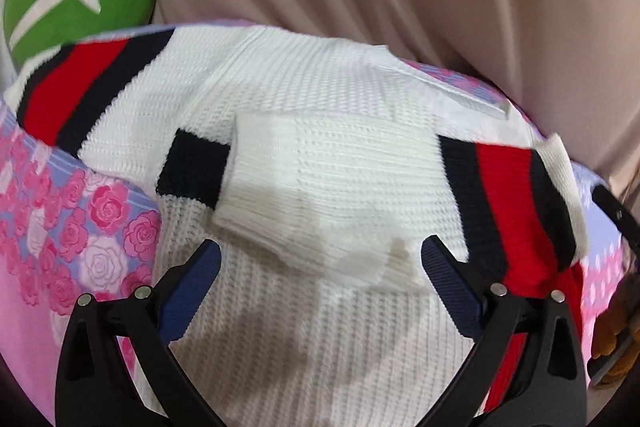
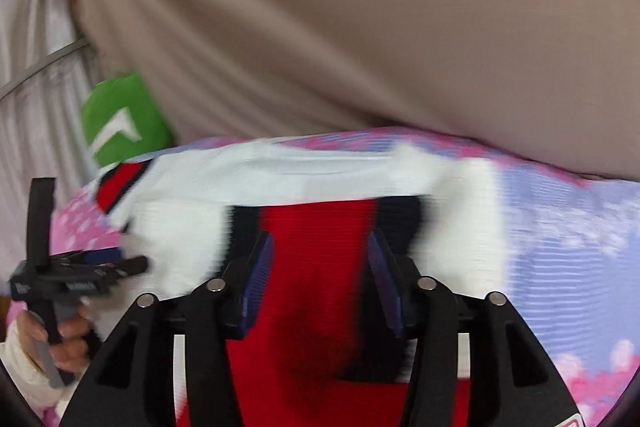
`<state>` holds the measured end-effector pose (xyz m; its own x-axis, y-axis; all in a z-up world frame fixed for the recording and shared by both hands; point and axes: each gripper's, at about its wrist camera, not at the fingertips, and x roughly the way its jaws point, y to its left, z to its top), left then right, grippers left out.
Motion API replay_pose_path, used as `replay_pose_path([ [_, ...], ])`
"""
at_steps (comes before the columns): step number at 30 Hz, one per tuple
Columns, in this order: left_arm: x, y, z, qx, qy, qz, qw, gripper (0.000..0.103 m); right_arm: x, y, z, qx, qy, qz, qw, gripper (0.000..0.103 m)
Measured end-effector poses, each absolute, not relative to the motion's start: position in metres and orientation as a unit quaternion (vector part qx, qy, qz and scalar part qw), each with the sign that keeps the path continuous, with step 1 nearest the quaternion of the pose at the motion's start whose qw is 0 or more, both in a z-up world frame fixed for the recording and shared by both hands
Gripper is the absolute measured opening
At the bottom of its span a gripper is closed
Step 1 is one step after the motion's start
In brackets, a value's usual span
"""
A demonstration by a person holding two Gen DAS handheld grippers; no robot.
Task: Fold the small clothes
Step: 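Fold the held sleeve across the sweater body with the right gripper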
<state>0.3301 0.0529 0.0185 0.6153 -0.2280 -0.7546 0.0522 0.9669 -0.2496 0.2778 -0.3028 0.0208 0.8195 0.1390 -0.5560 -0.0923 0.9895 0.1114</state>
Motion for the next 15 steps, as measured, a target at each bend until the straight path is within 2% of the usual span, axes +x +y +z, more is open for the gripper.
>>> replay_pose_path([
  [6, 0.353, 0.067, 0.014, -0.146, 0.433, -0.067, 0.887, 0.098, 0.308, -0.356, 0.013, 0.105, 0.335, 0.017, 0.936, 0.064],
  [12, 0.343, 0.08, 0.027, -0.152, 0.412, -0.058, 0.896, 0.098, 0.357, -0.332, -0.005, 0.066, 0.371, 0.005, 0.926, 0.065],
  [13, 0.341, 0.082, 0.027, -0.148, 0.413, -0.057, 0.897, 0.098, 0.363, -0.328, -0.008, 0.058, 0.377, -0.002, 0.924, 0.062],
  [14, 0.342, 0.083, 0.025, -0.146, 0.419, -0.056, 0.895, 0.098, 0.369, -0.326, -0.012, 0.052, 0.385, -0.006, 0.921, 0.055],
  [15, 0.343, 0.085, 0.023, -0.145, 0.426, -0.056, 0.892, 0.098, 0.372, -0.325, -0.013, 0.047, 0.388, -0.006, 0.92, 0.025],
])
